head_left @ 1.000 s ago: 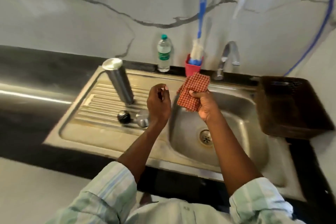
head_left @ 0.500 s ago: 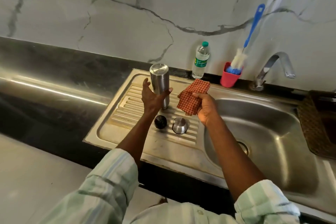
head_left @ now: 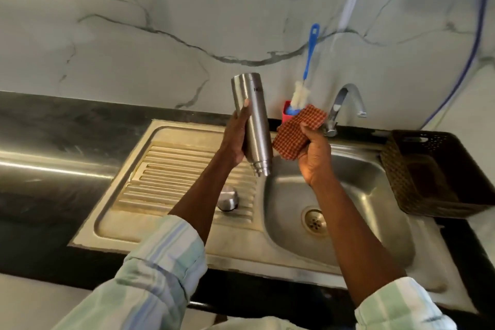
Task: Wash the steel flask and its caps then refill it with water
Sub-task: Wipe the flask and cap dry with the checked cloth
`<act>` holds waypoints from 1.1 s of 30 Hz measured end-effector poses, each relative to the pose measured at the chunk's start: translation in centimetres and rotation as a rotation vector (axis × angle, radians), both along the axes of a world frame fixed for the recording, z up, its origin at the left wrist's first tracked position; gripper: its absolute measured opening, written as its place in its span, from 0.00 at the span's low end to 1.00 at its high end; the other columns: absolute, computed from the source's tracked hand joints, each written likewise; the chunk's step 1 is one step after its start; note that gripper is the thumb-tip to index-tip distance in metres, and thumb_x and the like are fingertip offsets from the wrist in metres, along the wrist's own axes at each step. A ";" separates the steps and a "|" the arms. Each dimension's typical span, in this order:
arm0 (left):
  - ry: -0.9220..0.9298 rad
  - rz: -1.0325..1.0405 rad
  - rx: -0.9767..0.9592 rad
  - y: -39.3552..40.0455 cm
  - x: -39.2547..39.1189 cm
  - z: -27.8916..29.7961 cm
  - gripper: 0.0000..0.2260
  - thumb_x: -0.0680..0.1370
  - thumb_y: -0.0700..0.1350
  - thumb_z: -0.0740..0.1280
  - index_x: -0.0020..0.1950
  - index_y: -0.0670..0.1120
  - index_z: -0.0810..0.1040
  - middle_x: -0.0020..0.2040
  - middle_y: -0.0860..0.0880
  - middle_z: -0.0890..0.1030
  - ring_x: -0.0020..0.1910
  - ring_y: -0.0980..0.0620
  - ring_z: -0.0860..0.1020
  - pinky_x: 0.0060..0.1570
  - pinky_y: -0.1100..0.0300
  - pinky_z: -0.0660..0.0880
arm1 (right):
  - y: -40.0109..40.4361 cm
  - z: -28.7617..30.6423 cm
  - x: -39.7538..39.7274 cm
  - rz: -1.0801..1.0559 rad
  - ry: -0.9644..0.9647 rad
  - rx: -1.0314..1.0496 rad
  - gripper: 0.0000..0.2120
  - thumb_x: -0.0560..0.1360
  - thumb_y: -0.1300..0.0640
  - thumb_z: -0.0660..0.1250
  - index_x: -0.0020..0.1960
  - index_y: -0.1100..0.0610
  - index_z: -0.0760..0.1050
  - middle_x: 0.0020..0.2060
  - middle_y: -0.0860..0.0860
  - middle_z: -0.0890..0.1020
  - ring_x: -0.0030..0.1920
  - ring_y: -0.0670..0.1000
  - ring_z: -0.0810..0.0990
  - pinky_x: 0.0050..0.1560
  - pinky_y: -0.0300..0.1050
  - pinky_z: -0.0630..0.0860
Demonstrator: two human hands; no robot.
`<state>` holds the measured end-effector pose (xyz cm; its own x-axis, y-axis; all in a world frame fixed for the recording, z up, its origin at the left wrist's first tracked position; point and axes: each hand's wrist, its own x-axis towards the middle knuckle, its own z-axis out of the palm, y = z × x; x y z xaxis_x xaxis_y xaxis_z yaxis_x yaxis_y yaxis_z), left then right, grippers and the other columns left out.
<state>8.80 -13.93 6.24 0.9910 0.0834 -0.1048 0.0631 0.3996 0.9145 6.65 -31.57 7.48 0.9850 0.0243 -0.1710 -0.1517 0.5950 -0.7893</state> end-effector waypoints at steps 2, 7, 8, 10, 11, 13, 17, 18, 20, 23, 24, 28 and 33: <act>0.065 -0.181 -0.110 -3.7 -0.4 -1.0 0.33 0.75 0.67 0.64 0.65 0.40 0.75 0.50 0.39 0.83 0.44 0.44 0.83 0.47 0.50 0.81 | -2.7 0.8 0.3 -0.059 -0.053 -0.191 0.09 0.78 0.58 0.65 0.58 0.55 0.77 0.47 0.51 0.84 0.51 0.53 0.82 0.55 0.55 0.78; 0.202 -0.356 -0.147 -11.5 -1.1 -4.0 0.34 0.77 0.67 0.63 0.67 0.39 0.75 0.52 0.35 0.80 0.45 0.38 0.81 0.52 0.44 0.79 | -8.2 2.8 2.2 -0.167 -0.167 -0.722 0.08 0.79 0.60 0.65 0.57 0.54 0.78 0.45 0.50 0.82 0.43 0.49 0.81 0.47 0.43 0.77; 0.225 -0.361 -0.180 -12.9 -1.3 -4.2 0.33 0.78 0.66 0.63 0.68 0.38 0.74 0.53 0.35 0.80 0.45 0.38 0.81 0.52 0.44 0.79 | -9.0 2.9 2.6 -0.135 -0.206 -0.779 0.10 0.78 0.61 0.65 0.58 0.55 0.78 0.46 0.51 0.82 0.43 0.47 0.80 0.48 0.41 0.76; 0.247 -0.370 -0.237 -15.1 -1.6 -4.0 0.30 0.79 0.63 0.63 0.69 0.40 0.74 0.55 0.36 0.81 0.47 0.40 0.82 0.53 0.45 0.79 | -10.3 2.4 2.6 -0.102 -0.382 -1.042 0.16 0.77 0.65 0.64 0.64 0.56 0.76 0.56 0.53 0.80 0.52 0.46 0.79 0.58 0.35 0.71; 0.255 -0.364 -0.263 -15.9 -1.5 -3.9 0.29 0.80 0.62 0.62 0.69 0.40 0.75 0.54 0.37 0.81 0.47 0.41 0.82 0.52 0.47 0.79 | -10.9 1.6 2.3 -0.108 -0.513 -1.207 0.20 0.77 0.65 0.64 0.68 0.56 0.74 0.63 0.55 0.77 0.60 0.47 0.75 0.64 0.33 0.66; 0.230 -0.356 -0.339 -16.6 -0.8 -3.4 0.27 0.80 0.60 0.64 0.70 0.41 0.74 0.56 0.39 0.81 0.50 0.44 0.81 0.52 0.50 0.79 | -11.8 -0.9 0.8 -0.080 -0.704 -1.426 0.27 0.77 0.60 0.63 0.75 0.51 0.65 0.75 0.53 0.64 0.73 0.51 0.61 0.75 0.43 0.57; 0.198 -0.450 -0.378 -15.9 0.9 -3.2 0.26 0.76 0.57 0.70 0.64 0.39 0.71 0.49 0.40 0.83 0.46 0.46 0.83 0.44 0.53 0.82 | -12.1 -6.4 -4.4 0.056 -0.876 -1.488 0.30 0.75 0.51 0.59 0.76 0.46 0.60 0.78 0.46 0.54 0.79 0.53 0.47 0.75 0.60 0.54; 0.238 -0.419 -0.308 -15.5 1.1 -3.5 0.23 0.79 0.58 0.66 0.63 0.39 0.72 0.46 0.41 0.84 0.44 0.46 0.84 0.43 0.54 0.82 | -11.9 -7.2 -5.0 0.059 -0.888 -1.472 0.29 0.75 0.51 0.60 0.76 0.47 0.62 0.78 0.47 0.56 0.79 0.53 0.48 0.75 0.61 0.55; 0.254 -0.396 -0.234 -15.1 0.5 -4.1 0.24 0.82 0.59 0.58 0.62 0.40 0.75 0.47 0.42 0.84 0.45 0.46 0.83 0.45 0.54 0.81 | -11.7 -7.1 -3.9 0.061 -0.839 -1.439 0.28 0.76 0.51 0.58 0.76 0.47 0.62 0.78 0.47 0.55 0.79 0.52 0.46 0.76 0.60 0.52; 0.270 -0.333 -0.160 -15.1 0.0 -5.0 0.24 0.83 0.58 0.57 0.66 0.40 0.75 0.51 0.42 0.84 0.47 0.46 0.83 0.45 0.55 0.80 | -10.9 -5.0 0.4 0.008 -0.689 -1.477 0.25 0.79 0.55 0.56 0.76 0.46 0.63 0.79 0.48 0.53 0.79 0.52 0.43 0.78 0.54 0.42; 0.293 -0.332 -0.146 -15.2 -0.5 -5.2 0.25 0.83 0.58 0.59 0.68 0.39 0.74 0.51 0.41 0.83 0.46 0.45 0.83 0.45 0.53 0.80 | -10.8 -4.1 2.2 -0.011 -0.605 -1.451 0.24 0.80 0.57 0.57 0.76 0.48 0.65 0.79 0.50 0.55 0.79 0.53 0.46 0.78 0.55 0.44; 0.324 -0.303 -0.195 -14.9 -1.2 -5.5 0.28 0.80 0.59 0.64 0.71 0.39 0.72 0.52 0.39 0.82 0.46 0.43 0.82 0.47 0.50 0.80 | -9.8 -2.4 3.4 -0.040 -0.486 -1.269 0.25 0.80 0.62 0.61 0.75 0.50 0.65 0.77 0.52 0.59 0.78 0.55 0.53 0.77 0.60 0.52; 0.264 -0.262 -0.288 -11.7 0.0 -4.1 0.29 0.75 0.61 0.69 0.65 0.40 0.72 0.51 0.41 0.80 0.47 0.46 0.81 0.48 0.53 0.81 | -7.1 -6.6 -6.4 0.149 -0.752 -1.236 0.27 0.77 0.53 0.59 0.75 0.49 0.64 0.78 0.45 0.52 0.79 0.49 0.44 0.78 0.48 0.41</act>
<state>8.81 -25.59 2.09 0.9111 -0.2354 -0.3384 0.4113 0.5743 0.7078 0.25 -38.69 0.92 0.8510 0.3552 0.3869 0.5222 -0.4935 -0.6955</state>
